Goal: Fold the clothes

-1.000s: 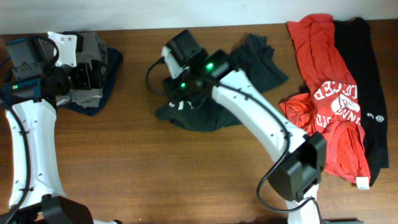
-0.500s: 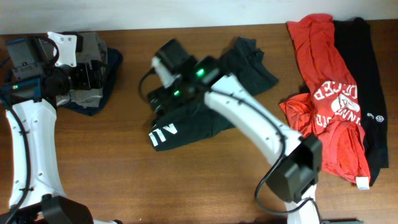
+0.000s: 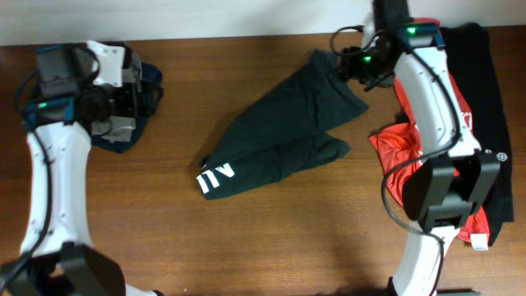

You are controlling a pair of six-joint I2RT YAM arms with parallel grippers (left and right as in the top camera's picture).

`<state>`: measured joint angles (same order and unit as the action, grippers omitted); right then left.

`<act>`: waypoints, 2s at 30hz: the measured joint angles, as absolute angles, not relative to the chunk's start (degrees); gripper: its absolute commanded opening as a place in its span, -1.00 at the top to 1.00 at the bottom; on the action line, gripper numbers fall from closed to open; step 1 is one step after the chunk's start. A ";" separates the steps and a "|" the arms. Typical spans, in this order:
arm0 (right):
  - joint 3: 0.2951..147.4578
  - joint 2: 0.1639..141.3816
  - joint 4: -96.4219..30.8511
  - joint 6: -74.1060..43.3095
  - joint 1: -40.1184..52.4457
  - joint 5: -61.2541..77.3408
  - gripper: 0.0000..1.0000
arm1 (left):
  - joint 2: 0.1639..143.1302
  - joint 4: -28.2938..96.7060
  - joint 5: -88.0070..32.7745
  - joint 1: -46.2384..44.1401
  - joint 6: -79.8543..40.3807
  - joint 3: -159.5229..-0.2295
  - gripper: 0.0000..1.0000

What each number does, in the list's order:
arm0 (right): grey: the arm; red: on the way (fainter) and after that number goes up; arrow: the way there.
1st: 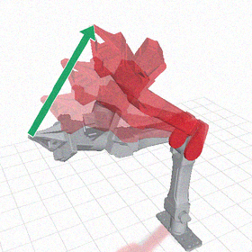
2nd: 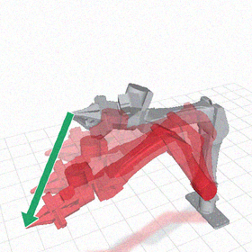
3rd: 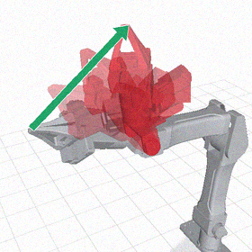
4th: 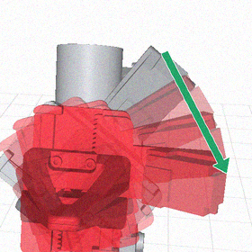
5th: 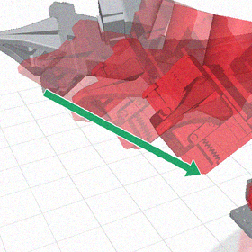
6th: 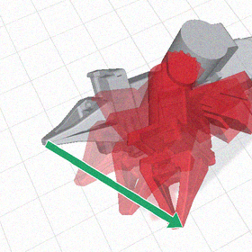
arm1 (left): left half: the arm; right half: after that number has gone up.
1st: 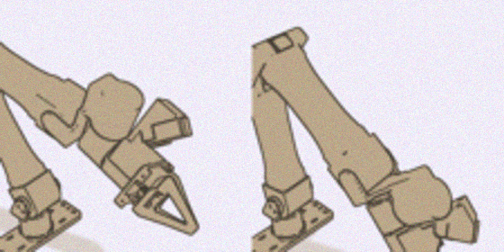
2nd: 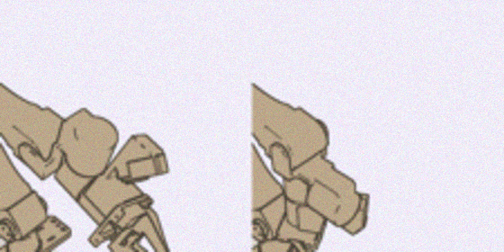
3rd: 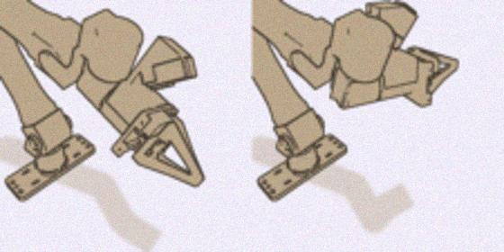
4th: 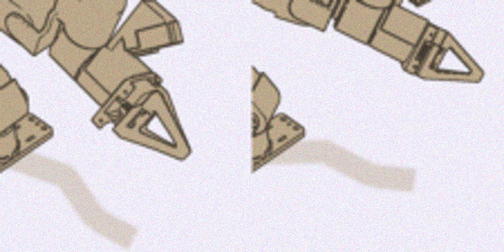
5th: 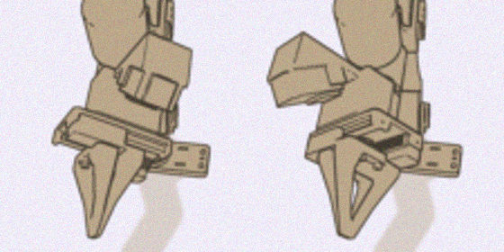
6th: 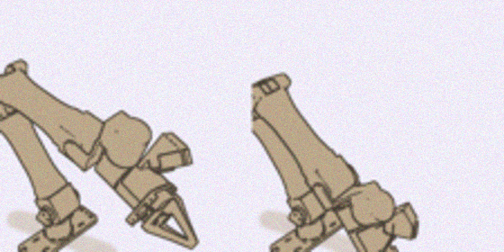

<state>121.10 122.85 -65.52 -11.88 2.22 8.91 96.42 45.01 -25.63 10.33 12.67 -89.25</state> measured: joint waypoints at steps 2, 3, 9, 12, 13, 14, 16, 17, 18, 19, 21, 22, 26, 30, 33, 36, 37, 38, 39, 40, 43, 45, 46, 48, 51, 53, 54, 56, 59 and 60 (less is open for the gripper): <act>121.10 124.95 -64.95 -11.75 1.02 9.02 -0.26 | 98.70 44.99 -25.61 9.19 12.82 -89.25 -0.67; 121.10 126.02 -64.62 -11.75 0.73 9.06 -0.25 | 99.96 44.99 -25.56 8.64 12.82 -89.25 -0.67; 121.10 132.97 -62.11 -11.73 0.32 8.16 -0.25 | 104.18 45.04 -25.47 6.85 12.84 -89.25 -0.67; 121.10 135.50 -61.14 -11.79 -0.08 6.83 -0.25 | 104.51 44.88 -25.17 6.63 12.84 -89.25 -0.67; 121.10 136.27 -60.77 -11.81 -0.32 6.39 -0.25 | 104.53 44.77 -24.99 6.63 12.84 -89.25 -0.67; 121.10 137.01 -60.36 -11.81 -0.64 5.85 -0.25 | 104.53 44.66 -24.86 6.63 12.84 -89.25 -0.67; 121.10 138.10 -59.59 -11.88 -1.32 5.13 -0.25 | 104.53 44.49 -24.69 6.63 12.84 -89.25 -0.67; 121.10 138.61 -59.44 -11.90 -1.69 4.78 -0.25 | 104.53 44.42 -24.60 6.63 12.84 -89.25 -0.67; 121.10 138.96 -59.33 -11.97 -2.00 4.47 -0.24 | 104.53 44.36 -24.58 6.63 12.84 -89.25 -0.67; 121.10 139.22 -59.13 -11.99 -2.31 4.29 -0.23 | 104.53 44.34 -24.60 6.63 12.84 -89.25 -0.67; 121.10 139.61 -58.61 -12.03 -2.72 3.99 -0.22 | 104.53 44.31 -24.58 6.63 12.84 -89.25 -0.67; 121.10 139.79 -58.39 -12.03 -2.87 3.88 -0.19 | 104.53 44.31 -24.58 6.63 12.84 -89.25 -0.67; 121.10 140.38 -58.13 -12.23 -3.07 3.86 -0.10 | 104.53 44.29 -24.58 6.63 12.84 -89.25 -0.67; 121.10 141.58 -58.17 -13.06 -3.07 3.90 0.10 | 104.53 44.27 -24.58 6.63 12.84 -89.25 -0.67; 121.19 141.82 -58.19 -13.19 -3.07 4.05 0.30 | 104.53 44.18 -24.56 6.63 12.84 -89.25 -0.67; 121.19 141.82 -58.22 -13.10 -3.07 4.12 0.68 | 104.53 44.14 -24.56 6.63 12.84 -89.25 -0.67; 121.19 141.82 -58.22 -13.21 -3.07 4.14 0.90 | 104.53 44.14 -24.56 6.63 12.84 -89.25 -0.67; 121.19 141.82 -58.26 -13.04 -3.07 4.34 0.92 | 104.53 44.14 -24.53 6.63 12.84 -89.25 -0.67; 121.19 141.82 -58.33 -13.45 -3.05 4.36 0.92 | 104.53 44.14 -24.51 6.63 12.84 -89.25 -0.67; 121.23 141.82 -58.43 -13.47 -3.07 4.43 0.92 | 104.53 44.14 -24.47 6.63 12.84 -89.25 -0.67; 121.30 141.82 -58.59 -13.52 -3.07 5.28 0.92 | 104.53 43.53 -24.40 6.63 12.84 -89.25 -0.65; 121.30 141.82 -58.89 -13.52 -3.07 6.68 0.92 | 104.53 42.92 -24.40 6.63 12.84 -89.25 -0.65; 121.38 141.80 -59.31 -13.52 -3.07 7.60 0.92 | 104.53 42.57 -24.38 6.63 12.84 -89.27 -0.64; 121.89 141.67 -60.84 -13.26 -3.07 9.72 0.92 | 104.53 42.63 -24.38 6.63 12.84 -89.60 -0.64; 124.36 140.59 -64.27 -13.02 -3.07 12.47 0.92 | 104.53 43.35 -24.38 6.63 12.86 -91.35 -0.64; 127.04 139.04 -67.00 -13.04 -3.07 13.65 0.92 | 104.51 44.10 -24.34 6.63 12.84 -93.45 -0.64; 128.81 137.86 -68.45 -13.02 -3.07 14.11 0.92 | 104.47 44.40 -24.36 6.63 12.84 -94.39 -0.63; 132.38 134.98 -70.96 -12.99 -3.05 14.85 0.92 | 104.18 44.82 -24.38 6.63 12.86 -96.20 -0.63; 137.71 129.75 -73.95 -12.97 -3.05 15.81 0.92 | 102.72 45.06 -24.38 6.63 12.86 -97.38 -0.63; 139.31 127.68 -74.76 -12.97 -3.05 16.10 0.92 | 101.95 45.21 -24.38 6.63 12.86 -97.43 -0.63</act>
